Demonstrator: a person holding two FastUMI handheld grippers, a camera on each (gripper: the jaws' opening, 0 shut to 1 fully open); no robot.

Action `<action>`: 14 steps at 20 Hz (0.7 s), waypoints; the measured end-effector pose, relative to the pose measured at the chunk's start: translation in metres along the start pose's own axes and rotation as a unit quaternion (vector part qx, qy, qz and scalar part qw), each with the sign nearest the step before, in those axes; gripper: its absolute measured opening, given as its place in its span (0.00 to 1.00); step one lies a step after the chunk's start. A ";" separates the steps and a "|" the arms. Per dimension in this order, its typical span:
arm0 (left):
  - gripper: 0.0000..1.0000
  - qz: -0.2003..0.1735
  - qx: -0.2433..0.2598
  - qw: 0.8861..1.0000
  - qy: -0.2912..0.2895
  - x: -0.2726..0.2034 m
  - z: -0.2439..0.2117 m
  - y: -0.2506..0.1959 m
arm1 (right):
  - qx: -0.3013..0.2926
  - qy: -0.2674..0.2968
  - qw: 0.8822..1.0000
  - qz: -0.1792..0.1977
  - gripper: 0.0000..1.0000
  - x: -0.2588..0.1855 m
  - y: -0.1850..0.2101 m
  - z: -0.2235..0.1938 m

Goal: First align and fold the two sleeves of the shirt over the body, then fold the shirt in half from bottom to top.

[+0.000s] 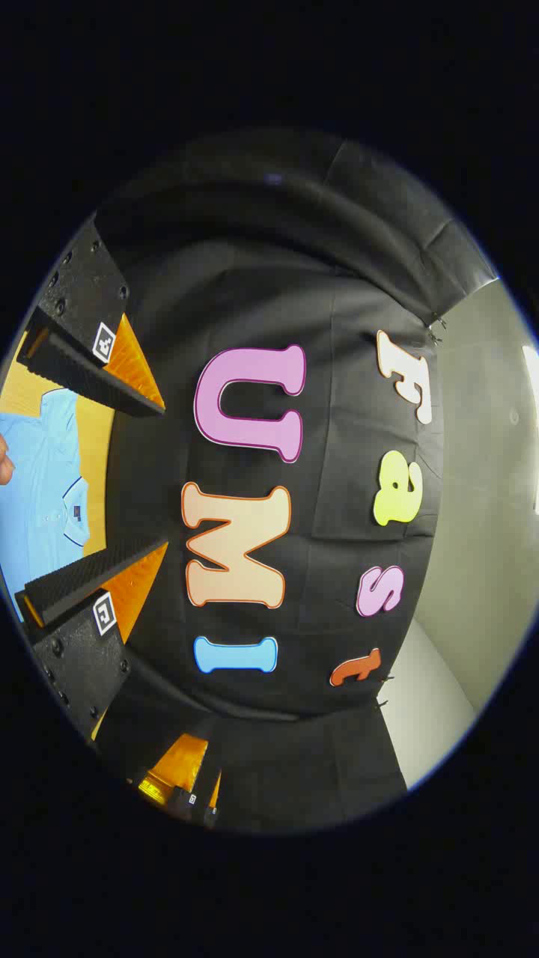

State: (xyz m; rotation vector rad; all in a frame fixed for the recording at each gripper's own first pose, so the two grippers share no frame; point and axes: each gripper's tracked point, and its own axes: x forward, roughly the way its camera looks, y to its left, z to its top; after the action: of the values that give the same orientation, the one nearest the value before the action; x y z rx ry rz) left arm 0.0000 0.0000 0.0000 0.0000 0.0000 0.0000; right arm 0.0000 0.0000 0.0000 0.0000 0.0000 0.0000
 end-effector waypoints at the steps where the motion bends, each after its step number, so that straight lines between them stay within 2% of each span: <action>1: 0.95 -0.002 -0.001 1.000 0.000 0.000 -0.001 -0.001 | -0.001 0.000 1.000 -0.001 0.98 -0.001 -0.001 0.001; 3: 0.93 -0.003 0.001 1.000 -0.002 0.001 0.001 0.000 | -0.006 -0.005 1.000 -0.006 1.00 -0.002 -0.004 0.004; 14: 0.94 -0.004 0.013 1.000 -0.018 -0.004 0.008 0.013 | -0.022 0.004 1.000 -0.005 0.98 -0.002 0.004 -0.003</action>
State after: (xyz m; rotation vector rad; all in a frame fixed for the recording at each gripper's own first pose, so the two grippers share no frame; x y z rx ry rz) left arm -0.0042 0.0125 0.0078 0.0266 -0.0360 -0.0086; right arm -0.0023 0.0036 -0.0027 -0.0447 0.0084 -0.0093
